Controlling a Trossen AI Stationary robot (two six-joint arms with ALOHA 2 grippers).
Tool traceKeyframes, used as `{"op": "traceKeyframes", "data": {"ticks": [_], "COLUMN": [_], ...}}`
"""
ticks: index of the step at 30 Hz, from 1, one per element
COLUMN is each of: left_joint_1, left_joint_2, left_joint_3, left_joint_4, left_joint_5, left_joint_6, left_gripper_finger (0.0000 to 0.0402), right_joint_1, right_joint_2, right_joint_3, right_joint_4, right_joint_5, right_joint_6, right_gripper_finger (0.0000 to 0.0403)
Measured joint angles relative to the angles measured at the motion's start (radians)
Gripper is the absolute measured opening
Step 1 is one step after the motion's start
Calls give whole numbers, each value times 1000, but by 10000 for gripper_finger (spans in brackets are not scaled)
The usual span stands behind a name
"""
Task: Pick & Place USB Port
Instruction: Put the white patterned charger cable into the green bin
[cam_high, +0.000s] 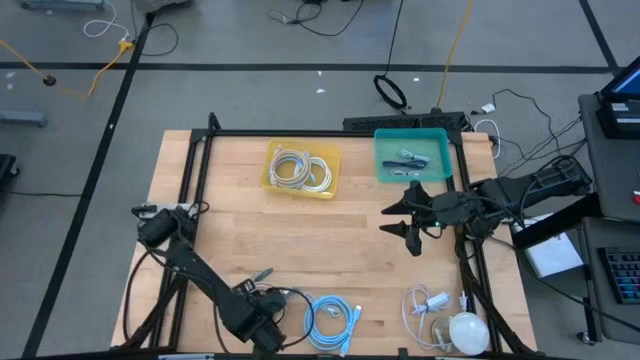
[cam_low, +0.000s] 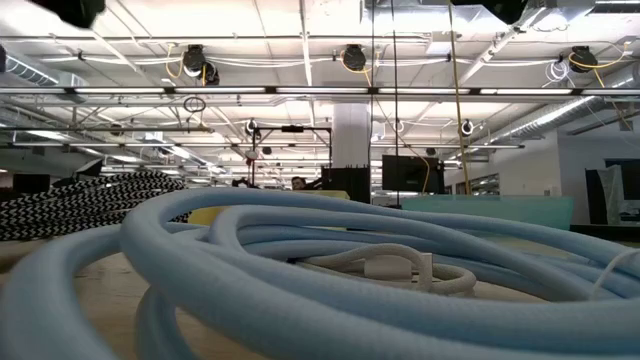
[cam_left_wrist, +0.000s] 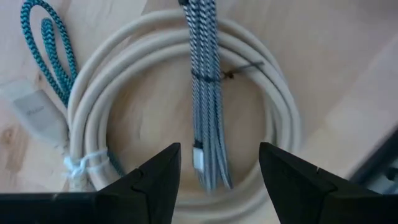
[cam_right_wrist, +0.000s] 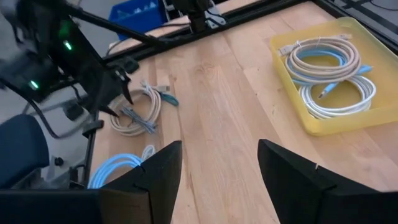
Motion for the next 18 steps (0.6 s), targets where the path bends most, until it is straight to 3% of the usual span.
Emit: {"op": "traceKeyframes", "data": {"ticks": [5,11,13,16,18], "left_joint_1": [21,54,61,65,66], "left_joint_2": [57,64,59,42,24], "left_joint_3": [-14,-95,-108,-112,-116], "left_joint_4": [13,106,108,101,98], "left_joint_5": [-10,72,83,92,84], "left_joint_6": [14,11,2,12,6], "left_gripper_finger": [218,200,160,53,21], "right_joint_1": [0,2,2,2,2], "right_joint_2": [0,0,0,0,0], "right_joint_3": [0,0,0,0,0], "right_joint_4": [24,25,27,30,34], "right_joint_5": [1,0,0,0,0], "right_joint_6": [18,57,68,70,70], "right_gripper_finger": [203,203,203,203,203]}}
